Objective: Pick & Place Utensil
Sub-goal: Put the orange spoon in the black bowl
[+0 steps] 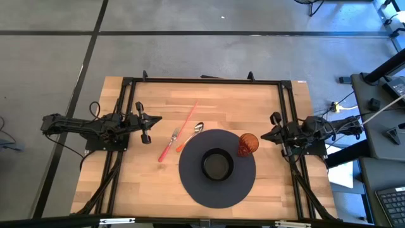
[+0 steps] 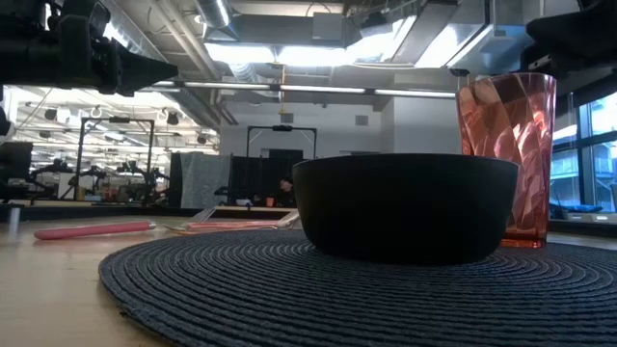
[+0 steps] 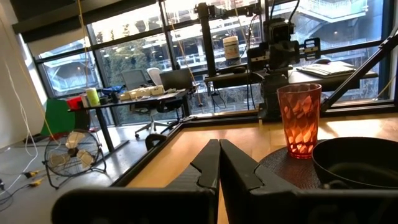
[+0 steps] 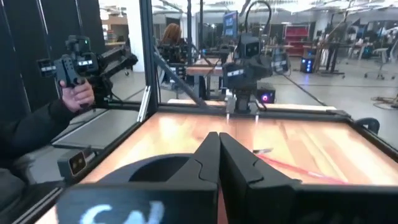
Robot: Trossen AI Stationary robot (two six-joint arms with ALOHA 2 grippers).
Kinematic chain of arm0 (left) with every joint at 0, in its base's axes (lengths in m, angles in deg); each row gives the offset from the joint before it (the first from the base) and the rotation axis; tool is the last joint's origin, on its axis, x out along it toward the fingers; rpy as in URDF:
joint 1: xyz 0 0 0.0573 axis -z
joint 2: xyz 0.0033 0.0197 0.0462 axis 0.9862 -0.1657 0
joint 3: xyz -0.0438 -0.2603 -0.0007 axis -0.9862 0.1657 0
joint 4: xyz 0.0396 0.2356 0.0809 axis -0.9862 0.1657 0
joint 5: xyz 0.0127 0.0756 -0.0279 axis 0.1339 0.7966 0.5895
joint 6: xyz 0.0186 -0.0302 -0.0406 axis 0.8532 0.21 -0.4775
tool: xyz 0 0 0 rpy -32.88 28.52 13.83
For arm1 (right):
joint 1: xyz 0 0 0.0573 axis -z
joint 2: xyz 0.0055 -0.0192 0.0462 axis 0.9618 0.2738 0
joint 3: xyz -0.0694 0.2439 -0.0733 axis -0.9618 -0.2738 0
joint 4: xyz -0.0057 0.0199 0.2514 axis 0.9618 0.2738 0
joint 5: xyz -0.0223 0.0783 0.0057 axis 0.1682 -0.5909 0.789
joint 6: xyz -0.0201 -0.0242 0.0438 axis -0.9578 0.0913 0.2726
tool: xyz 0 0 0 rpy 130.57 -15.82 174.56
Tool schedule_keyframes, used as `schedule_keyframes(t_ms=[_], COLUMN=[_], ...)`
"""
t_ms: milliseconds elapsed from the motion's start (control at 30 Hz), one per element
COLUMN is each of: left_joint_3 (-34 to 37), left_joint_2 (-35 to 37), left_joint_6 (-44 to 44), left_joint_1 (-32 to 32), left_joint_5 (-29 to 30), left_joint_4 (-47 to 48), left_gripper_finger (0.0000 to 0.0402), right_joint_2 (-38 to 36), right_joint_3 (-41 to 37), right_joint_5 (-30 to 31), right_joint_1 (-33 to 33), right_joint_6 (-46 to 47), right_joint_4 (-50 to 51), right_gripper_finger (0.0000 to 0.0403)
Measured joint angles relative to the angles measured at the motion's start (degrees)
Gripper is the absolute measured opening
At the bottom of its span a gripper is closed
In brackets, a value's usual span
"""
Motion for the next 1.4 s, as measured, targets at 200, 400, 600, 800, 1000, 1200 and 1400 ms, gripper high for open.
schedule_keyframes(t_ms=[200, 400, 600, 800, 1000, 1200, 1400], left_joint_3=[-0.01, -0.02, -0.01, -0.01, 0.0, -1.5, -8.86], left_joint_2=[0.0, 0.0, 0.0, 0.0, -1.47, -7.87, -25.01], left_joint_6=[-0.89, -1.02, -1.02, -1.2, -10.83, -17.36, -20.69], left_joint_1=[0.0, 0.0, 0.0, 0.0, 0.0, 0.0, 0.0], left_joint_5=[0.0, 0.0, 0.0, 0.0, -2.1, 2.33, 3.47], left_joint_4=[0.0, 0.0, 0.04, 0.04, 0.04, -2.56, -2.5], left_gripper_finger=[0.0002, 0.0002, 0.0002, 0.0002, 0.0002, 0.0002, 0.0002], right_joint_2=[-0.17, -0.22, -0.22, -0.22, -0.22, -0.24, -0.23], right_joint_3=[-2.93, -4.55, -4.55, -4.55, -4.55, -4.55, -4.55], right_joint_5=[-0.69, -0.49, -0.44, -0.44, -0.42, -0.42, -0.41], right_joint_1=[0.0, 0.0, 0.0, 0.0, 0.0, 0.0, 0.0], right_joint_6=[1.8, 1.45, 0.9, 0.57, -0.02, -0.54, -0.74], right_joint_4=[-2.86, -4.75, -4.68, -4.02, -4.04, -5.19, -6.42], right_gripper_finger=[0.0003, 0.0004, 0.0004, 0.0004, 0.0004, 0.0004, 0.0004])
